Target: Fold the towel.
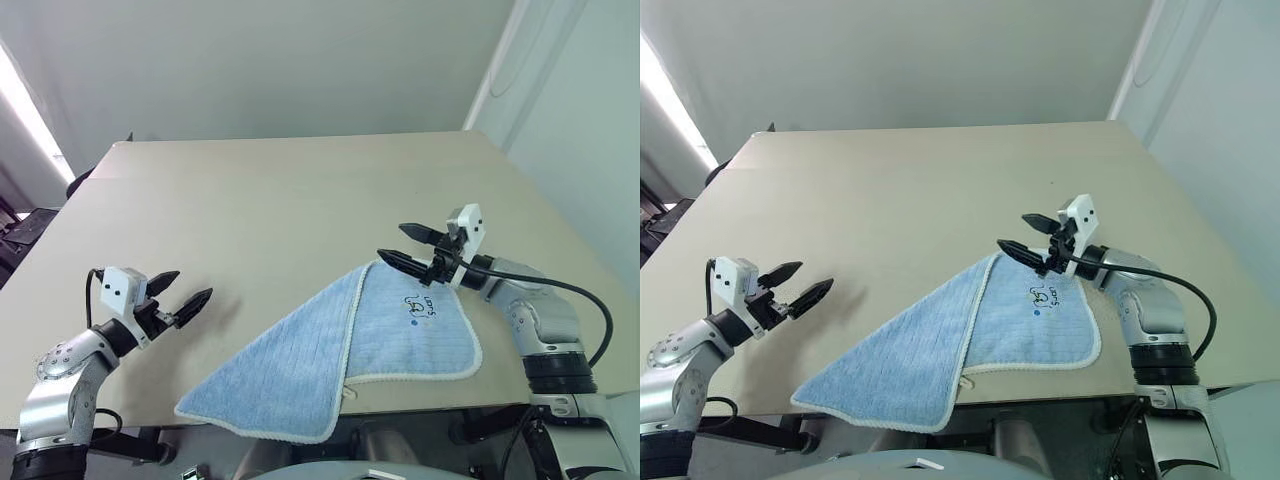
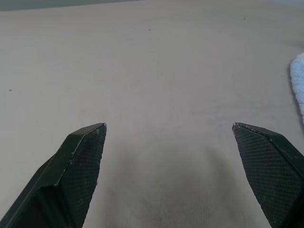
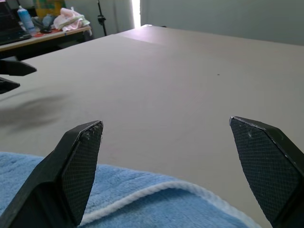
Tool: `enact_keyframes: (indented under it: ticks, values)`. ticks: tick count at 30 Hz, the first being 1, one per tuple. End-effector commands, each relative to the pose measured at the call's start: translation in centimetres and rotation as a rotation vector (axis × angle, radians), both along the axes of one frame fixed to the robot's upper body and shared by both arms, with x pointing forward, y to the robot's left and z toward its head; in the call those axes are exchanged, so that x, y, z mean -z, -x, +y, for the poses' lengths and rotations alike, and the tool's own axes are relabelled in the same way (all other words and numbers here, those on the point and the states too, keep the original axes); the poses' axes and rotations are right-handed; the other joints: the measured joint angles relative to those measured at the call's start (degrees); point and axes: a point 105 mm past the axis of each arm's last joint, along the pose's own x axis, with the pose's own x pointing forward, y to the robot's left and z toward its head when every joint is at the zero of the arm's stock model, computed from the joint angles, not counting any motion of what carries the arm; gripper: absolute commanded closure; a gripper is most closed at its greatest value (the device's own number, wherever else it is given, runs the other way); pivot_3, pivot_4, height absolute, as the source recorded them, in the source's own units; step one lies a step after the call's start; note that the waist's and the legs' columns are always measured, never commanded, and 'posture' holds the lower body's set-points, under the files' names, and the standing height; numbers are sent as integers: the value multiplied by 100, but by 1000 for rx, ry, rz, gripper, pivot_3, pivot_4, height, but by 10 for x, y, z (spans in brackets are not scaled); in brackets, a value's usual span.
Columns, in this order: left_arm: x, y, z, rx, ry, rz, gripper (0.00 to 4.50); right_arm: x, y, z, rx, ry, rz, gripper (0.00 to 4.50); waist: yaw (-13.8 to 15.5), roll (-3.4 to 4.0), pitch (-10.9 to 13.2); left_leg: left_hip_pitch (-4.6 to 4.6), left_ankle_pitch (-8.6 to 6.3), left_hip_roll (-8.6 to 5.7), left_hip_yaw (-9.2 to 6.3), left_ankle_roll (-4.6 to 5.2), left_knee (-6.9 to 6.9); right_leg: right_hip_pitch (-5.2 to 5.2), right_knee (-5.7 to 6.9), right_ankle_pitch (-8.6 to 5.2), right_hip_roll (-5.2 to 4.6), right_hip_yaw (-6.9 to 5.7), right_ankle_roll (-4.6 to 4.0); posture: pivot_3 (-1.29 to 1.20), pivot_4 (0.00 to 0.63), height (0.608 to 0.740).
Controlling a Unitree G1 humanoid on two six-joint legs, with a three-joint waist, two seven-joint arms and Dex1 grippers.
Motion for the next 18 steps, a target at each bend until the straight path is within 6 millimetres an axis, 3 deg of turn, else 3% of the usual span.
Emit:
enact_keyframes:
  ticks: [1, 11, 18]
  values:
    - [-10, -5, -10, 14, -1, -55, 0, -9, -4, 4, -12, 9, -55, 14, 4, 0, 0, 0, 0, 0, 1, 0, 0, 0, 0, 0, 0, 0, 0, 0, 0, 740]
    - [-19, -1, -24, 54, 36, -87, 0, -3, 2, 16, -76, -20, -19, 14, -10, 1, 1, -1, 0, 0, 1, 0, 0, -1, 0, 0, 0, 0, 0, 0, 0, 740]
    - [-19, 7, -30, 136, 25, -62, 0, -8, -10, 9, -31, -1, -12, 14, -8, 3, 2, 1, 0, 0, 1, 0, 1, -1, 1, 0, 0, 0, -1, 0, 0, 740]
